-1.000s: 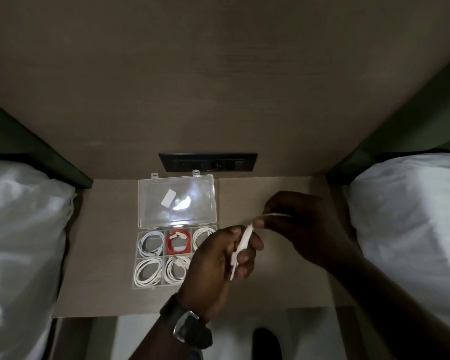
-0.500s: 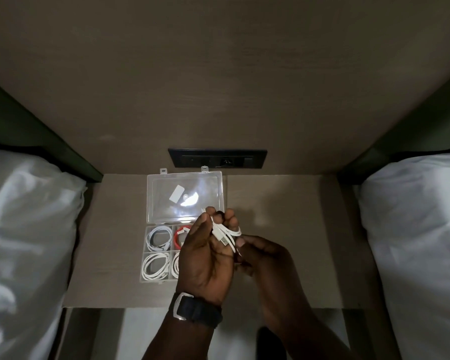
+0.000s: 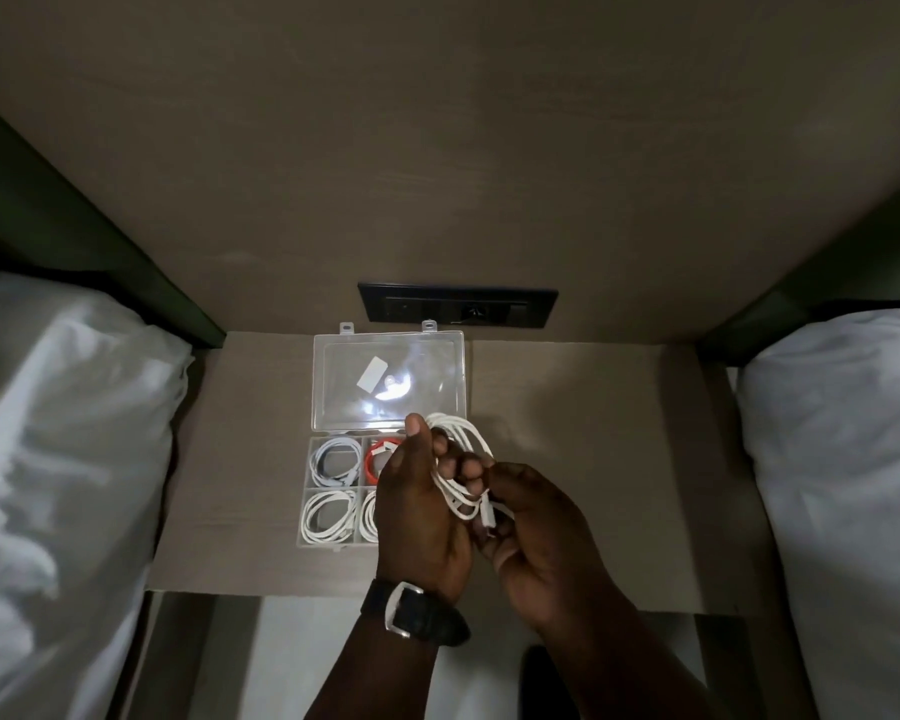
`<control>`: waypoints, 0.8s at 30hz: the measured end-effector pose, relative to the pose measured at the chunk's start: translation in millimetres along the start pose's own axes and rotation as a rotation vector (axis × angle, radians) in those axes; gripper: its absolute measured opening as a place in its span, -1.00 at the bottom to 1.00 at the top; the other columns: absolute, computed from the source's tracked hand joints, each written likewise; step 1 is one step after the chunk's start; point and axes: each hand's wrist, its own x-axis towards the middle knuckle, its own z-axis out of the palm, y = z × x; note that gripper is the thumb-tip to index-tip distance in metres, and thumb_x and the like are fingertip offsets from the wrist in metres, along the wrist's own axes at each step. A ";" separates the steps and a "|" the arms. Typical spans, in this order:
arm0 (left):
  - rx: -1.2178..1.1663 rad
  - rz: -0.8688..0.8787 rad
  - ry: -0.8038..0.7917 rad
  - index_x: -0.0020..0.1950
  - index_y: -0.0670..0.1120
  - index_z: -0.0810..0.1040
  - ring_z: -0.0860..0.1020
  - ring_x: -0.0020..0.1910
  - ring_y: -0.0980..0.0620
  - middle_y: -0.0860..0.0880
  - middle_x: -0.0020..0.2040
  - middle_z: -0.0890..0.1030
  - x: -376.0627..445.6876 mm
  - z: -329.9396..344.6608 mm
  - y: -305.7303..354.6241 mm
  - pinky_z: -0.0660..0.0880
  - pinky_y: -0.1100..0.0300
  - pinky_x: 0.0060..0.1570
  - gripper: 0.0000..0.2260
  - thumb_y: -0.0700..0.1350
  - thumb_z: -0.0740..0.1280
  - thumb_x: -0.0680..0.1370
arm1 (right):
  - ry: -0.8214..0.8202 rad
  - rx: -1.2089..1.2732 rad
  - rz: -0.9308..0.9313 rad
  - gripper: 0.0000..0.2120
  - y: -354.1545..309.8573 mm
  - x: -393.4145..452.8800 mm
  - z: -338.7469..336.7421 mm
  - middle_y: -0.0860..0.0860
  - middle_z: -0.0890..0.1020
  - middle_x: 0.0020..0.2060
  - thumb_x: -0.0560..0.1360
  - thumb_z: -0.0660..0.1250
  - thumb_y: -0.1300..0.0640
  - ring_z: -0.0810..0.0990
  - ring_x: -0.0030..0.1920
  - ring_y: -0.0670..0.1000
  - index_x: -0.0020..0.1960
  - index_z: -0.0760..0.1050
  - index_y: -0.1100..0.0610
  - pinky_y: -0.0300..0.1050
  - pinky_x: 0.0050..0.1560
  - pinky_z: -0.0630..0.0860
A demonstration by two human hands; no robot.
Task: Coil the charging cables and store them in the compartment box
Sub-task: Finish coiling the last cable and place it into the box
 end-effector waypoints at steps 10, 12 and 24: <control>0.557 0.245 0.205 -0.18 -0.07 0.62 0.66 -0.06 0.05 0.00 -0.13 0.72 -2.7 -48.0 -8.5 0.52 0.08 -0.01 -0.64 0.09 0.18 0.63 | -0.023 0.118 0.059 -0.72 8.8 14.5 1.6 0.09 0.74 -0.05 0.36 0.51 0.19 0.68 -0.26 -0.06 0.04 0.68 0.25 -0.26 -0.34 0.51; 0.668 0.237 0.207 -0.16 -0.04 0.66 0.65 -0.10 0.14 0.03 -0.07 0.73 -3.9 -62.0 -10.0 0.48 0.20 -0.08 -0.67 0.08 0.20 0.62 | 0.002 0.152 0.060 -0.86 9.7 19.1 -1.7 0.12 0.75 -0.12 0.34 0.51 0.26 0.68 -0.32 -0.07 -0.10 0.70 0.26 -0.27 -0.43 0.52; 0.122 -0.333 0.388 0.00 -0.28 0.64 0.55 -0.33 0.03 -0.15 -0.16 0.67 3.0 -124.6 -33.1 0.57 0.27 -0.41 -0.86 -0.25 0.29 0.59 | 0.146 0.071 0.175 -0.90 71.8 56.9 -34.8 0.05 0.51 -0.26 0.59 0.26 0.25 0.48 -0.29 -0.06 -0.09 0.49 0.17 -0.35 -0.43 0.53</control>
